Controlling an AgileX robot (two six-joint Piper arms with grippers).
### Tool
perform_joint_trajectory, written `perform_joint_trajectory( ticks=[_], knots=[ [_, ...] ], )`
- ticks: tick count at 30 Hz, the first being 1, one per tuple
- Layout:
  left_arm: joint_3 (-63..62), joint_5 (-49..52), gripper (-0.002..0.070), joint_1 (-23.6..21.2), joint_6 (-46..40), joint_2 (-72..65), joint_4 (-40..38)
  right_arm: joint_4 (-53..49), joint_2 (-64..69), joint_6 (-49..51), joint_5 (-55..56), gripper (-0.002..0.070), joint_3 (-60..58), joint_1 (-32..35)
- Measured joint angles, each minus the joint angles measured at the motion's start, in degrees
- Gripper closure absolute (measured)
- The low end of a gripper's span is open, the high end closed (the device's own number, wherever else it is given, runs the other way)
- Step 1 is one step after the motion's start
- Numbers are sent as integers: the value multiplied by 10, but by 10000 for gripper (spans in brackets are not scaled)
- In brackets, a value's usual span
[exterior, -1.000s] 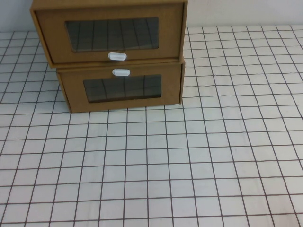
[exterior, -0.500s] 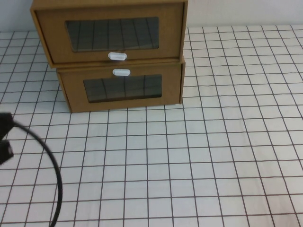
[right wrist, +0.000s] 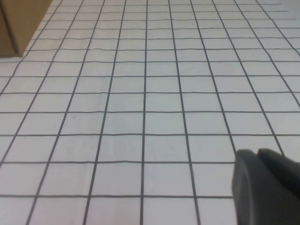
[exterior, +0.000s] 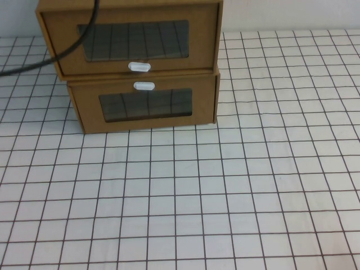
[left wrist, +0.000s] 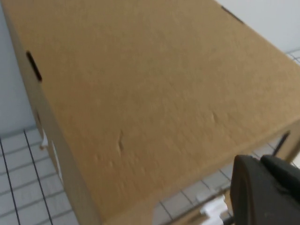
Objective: Open the shoe box
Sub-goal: 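Pull the top drawer of the cardboard box fully open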
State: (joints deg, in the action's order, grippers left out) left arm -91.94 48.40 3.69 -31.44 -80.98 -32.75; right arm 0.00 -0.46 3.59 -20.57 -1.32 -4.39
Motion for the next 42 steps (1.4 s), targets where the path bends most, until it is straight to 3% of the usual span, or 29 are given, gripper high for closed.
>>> perform_joint_trajectory(
  ticks=[8,14,24,34,42],
  knots=[
    [-244,48,677,29,-2,-181,0,0,0,0,0,689,0,0],
    [-339,57,677,43,6,-291,7,0,0,0,0,690,0,0],
    [-363,40,677,48,11,-364,27,-31,0,0,58,690,0,0],
    [-368,32,677,48,11,-371,31,171,0,0,212,690,0,0],
    [-368,32,677,48,11,-371,32,210,0,37,285,689,0,0]
  ],
)
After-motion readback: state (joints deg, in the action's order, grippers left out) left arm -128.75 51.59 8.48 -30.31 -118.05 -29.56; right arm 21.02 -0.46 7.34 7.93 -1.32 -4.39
